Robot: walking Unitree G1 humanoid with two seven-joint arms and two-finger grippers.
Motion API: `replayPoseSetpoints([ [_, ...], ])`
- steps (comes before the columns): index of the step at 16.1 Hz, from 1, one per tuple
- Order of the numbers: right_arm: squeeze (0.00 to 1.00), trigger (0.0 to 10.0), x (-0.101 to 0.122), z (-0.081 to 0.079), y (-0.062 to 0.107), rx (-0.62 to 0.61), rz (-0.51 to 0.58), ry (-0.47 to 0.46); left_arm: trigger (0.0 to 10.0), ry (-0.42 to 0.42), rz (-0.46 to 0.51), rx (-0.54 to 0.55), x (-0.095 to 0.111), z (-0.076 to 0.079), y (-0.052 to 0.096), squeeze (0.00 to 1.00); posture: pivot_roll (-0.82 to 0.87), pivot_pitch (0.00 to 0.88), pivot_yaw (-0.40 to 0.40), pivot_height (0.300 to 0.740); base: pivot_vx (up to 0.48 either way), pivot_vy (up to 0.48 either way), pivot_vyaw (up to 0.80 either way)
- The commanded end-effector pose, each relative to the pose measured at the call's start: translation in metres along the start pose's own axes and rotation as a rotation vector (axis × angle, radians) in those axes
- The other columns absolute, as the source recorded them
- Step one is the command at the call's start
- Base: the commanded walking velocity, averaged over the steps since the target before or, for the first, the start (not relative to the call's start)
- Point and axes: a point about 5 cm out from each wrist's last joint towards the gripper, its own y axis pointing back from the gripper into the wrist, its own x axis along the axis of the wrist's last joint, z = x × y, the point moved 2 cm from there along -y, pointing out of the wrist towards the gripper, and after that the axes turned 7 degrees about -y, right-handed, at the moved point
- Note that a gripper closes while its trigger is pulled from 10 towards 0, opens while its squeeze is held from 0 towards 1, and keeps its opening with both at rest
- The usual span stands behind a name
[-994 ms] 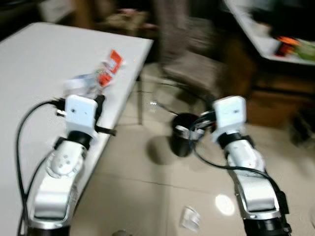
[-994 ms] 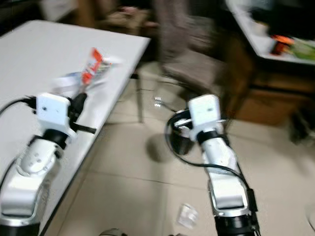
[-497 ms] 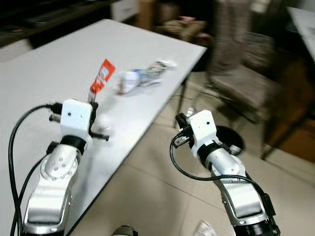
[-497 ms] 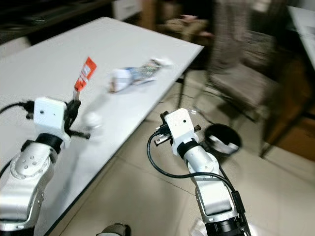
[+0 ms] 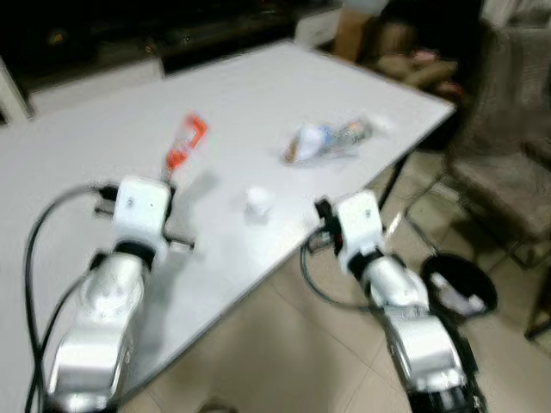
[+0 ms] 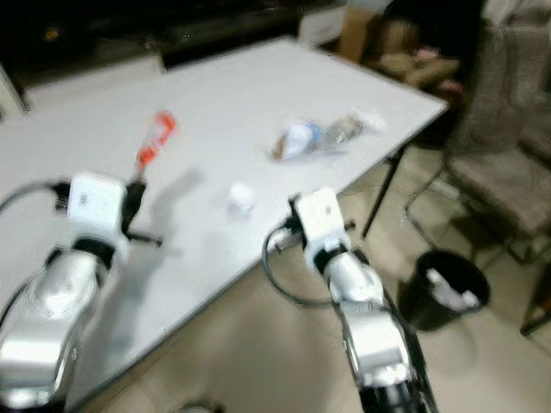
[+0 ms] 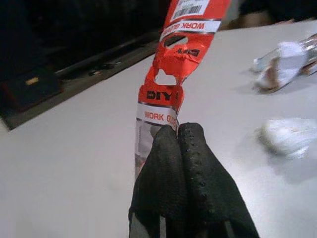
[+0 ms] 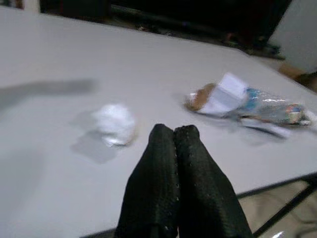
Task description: Picking trash to rubbish bin
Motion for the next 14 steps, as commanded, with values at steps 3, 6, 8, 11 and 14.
replayPoseSetpoints([
  [3, 0.00, 10.0, 0.007, 0.017, 0.002, -0.086, 0.048, -0.011, 10.0, -0.002, 0.010, -0.019, 0.003, 0.005, -0.001, 0.00, 0.05, 0.034, -0.033, 0.740, 0.000, 0.000, 0.27],
  [6, 0.00, 10.0, 0.005, 0.017, 0.001, -0.082, 0.039, -0.027, 10.0, -0.003, 0.017, -0.033, 0.003, 0.007, -0.003, 0.00, 0.05, 0.041, -0.033, 0.740, 0.306, 0.000, 0.00],
  [8, 0.00, 10.0, 0.002, 0.014, -0.001, -0.055, 0.013, 0.005, 10.0, -0.003, 0.016, -0.035, 0.003, 0.007, -0.004, 0.00, 0.05, 0.043, -0.033, 0.740, 0.352, 0.000, 0.00],
  [11, 0.00, 10.0, -0.002, 0.013, -0.003, -0.041, -0.013, 0.015, 10.0, -0.001, 0.016, -0.034, 0.004, 0.007, -0.005, 0.00, 0.05, 0.045, -0.037, 0.740, 0.360, 0.000, 0.53],
  [14, 0.00, 10.0, -0.004, 0.011, -0.004, -0.016, -0.029, 0.022, 10.0, -0.001, 0.011, -0.029, 0.002, 0.006, -0.003, 0.00, 0.05, 0.044, -0.048, 0.740, 0.358, 0.000, 0.00],
])
